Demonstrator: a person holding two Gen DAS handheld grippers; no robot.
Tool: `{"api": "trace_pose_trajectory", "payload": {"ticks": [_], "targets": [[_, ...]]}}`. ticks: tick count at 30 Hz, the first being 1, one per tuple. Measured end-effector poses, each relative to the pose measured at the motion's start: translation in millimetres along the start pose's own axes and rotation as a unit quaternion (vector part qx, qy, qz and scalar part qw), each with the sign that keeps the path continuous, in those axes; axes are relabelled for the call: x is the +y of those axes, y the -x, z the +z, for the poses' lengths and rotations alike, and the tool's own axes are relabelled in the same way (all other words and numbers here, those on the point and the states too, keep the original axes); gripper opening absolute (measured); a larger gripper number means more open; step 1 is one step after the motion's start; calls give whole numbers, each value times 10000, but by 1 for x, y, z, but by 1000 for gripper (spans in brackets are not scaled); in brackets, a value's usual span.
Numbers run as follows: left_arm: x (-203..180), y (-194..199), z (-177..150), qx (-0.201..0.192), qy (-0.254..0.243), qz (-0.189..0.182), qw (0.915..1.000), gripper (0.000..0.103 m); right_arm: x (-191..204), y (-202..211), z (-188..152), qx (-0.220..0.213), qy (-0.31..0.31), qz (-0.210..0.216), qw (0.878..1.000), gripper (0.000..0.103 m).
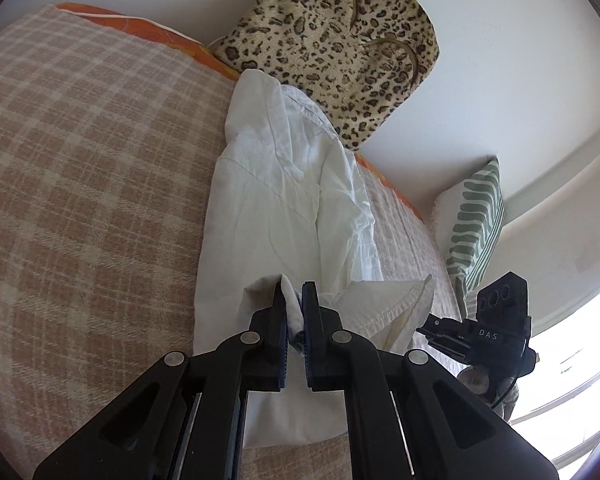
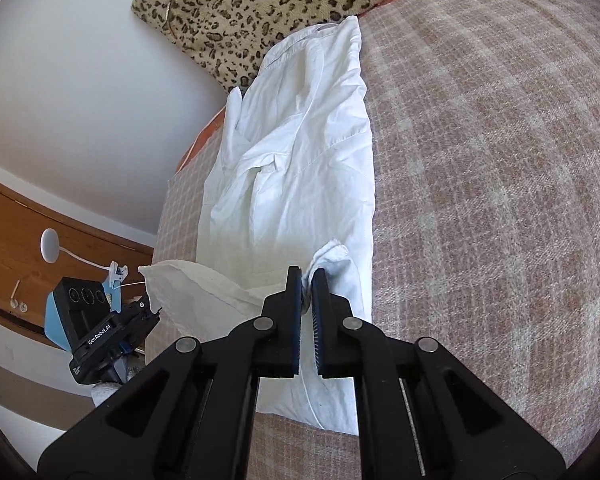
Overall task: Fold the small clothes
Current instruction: 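Grasp the hem with both tools and fold it toward the collar, then open both tools and lift them off the folded shirt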
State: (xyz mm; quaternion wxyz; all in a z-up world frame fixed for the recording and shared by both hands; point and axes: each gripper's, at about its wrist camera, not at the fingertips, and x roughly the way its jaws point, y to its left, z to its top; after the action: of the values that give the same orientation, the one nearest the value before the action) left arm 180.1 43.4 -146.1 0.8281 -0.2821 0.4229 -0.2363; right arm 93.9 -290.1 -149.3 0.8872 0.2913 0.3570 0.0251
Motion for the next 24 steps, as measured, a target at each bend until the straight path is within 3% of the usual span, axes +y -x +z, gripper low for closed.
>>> {"api": "trace_pose_trajectory", "payload": {"ticks": [8,10,12,14,16,19,21,24], "targets": [[15,-1,3,64,364,174,9992,10,-6,-11,10,61,-69,-116,9999,6],[15,4,6,32,442,211,9988,17,-5,-10,11,76,-43,-104,9999,6],[13,12,9,-126,430,352,9984,30,-5,-6,13,46,-54,-86,9999,6],[10,20,11,-299,364,401,9981,31,-5,-2,16,54,-74,-98,9999,8],[4,28,13,-426,201,464,9978,31,-4,5,19,-33,-75,-135,9999,12],[-9,36,10,-543,-172,487,9972,31,3,25,22,-432,74,-500,9978,39],[-20,39,5,-625,-511,418,9959,31,12,39,20,-709,287,-748,9943,42],[-39,36,-5,-625,-1085,451,9911,31,39,45,9,-848,983,-666,9893,42]]}}
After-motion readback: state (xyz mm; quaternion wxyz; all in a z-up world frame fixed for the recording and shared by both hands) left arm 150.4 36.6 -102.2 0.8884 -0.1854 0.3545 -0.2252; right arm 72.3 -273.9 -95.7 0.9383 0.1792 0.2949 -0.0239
